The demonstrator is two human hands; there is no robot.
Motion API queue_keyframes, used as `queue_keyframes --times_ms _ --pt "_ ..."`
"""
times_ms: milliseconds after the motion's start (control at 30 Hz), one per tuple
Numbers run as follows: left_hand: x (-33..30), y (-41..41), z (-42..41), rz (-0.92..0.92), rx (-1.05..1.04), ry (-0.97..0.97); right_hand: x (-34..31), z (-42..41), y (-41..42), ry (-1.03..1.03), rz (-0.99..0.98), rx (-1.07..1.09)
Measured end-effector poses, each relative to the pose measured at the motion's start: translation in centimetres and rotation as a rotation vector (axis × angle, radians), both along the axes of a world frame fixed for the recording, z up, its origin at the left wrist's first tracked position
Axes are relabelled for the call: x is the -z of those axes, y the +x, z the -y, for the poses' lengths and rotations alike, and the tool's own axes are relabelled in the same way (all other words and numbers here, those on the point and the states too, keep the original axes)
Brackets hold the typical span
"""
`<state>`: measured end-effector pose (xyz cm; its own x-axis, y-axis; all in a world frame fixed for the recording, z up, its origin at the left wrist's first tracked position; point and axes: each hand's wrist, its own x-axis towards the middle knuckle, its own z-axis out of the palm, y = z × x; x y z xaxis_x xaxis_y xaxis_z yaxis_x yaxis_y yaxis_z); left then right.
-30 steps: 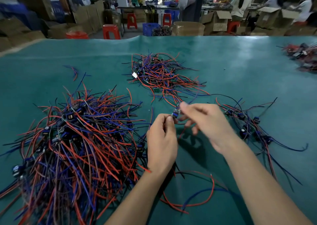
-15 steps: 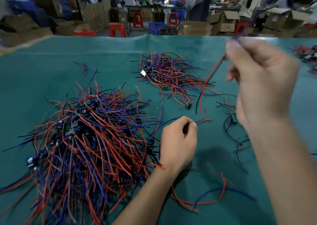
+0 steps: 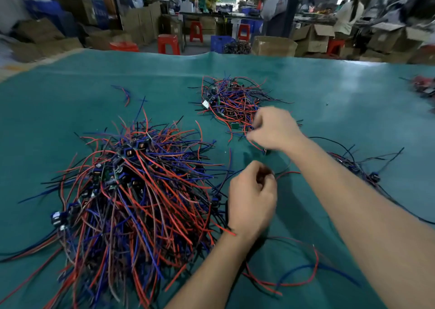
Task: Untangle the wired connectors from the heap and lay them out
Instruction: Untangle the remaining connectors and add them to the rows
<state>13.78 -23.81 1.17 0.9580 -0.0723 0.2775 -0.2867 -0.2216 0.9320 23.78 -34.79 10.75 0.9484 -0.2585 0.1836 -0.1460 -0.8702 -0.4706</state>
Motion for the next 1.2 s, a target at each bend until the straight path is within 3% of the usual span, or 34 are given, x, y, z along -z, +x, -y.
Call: queue_keyframes --times_ms 67,133,267,367,500,733,900,1100,1200 --pt "0.0 0.0 -0.1 0.011 -0.002 0.019 5.0 1.3 -1.8 -0.064 -0.165 0.056" --pt "0.0 0.1 -0.1 0.007 -0.008 0.027 5.7 2.5 -1.3 0.097 -0.080 0.064" --pt "0.2 0.1 0.0 0.004 -0.025 0.015 6.3 5.0 -3.0 0.593 0.126 0.112" --pt "0.4 0.3 0.1 -0.026 -0.020 -0.028 5.1 5.6 -5.7 0.879 0.266 0.008" --pt "0.7 0.4 0.1 -0.040 -0.035 -0.117 4.5 5.2 -9.8 1.237 0.211 -0.203" --pt "0.6 0.1 0.2 -0.067 0.039 -0.252 5.4 3.3 -10.8 1.420 -0.025 -0.433" --pt "0.4 -0.2 0.2 -0.103 0.090 -0.347 5.5 3.8 -11.2 1.596 -0.031 -0.561" --pt "0.8 0.4 0.6 -0.117 0.114 -0.269 5.8 3.2 -11.4 1.692 -0.009 -0.717" --pt "0.4 -0.1 0.7 -0.119 0.152 -0.403 6.0 3.4 -11.2 1.600 -0.035 -0.678"
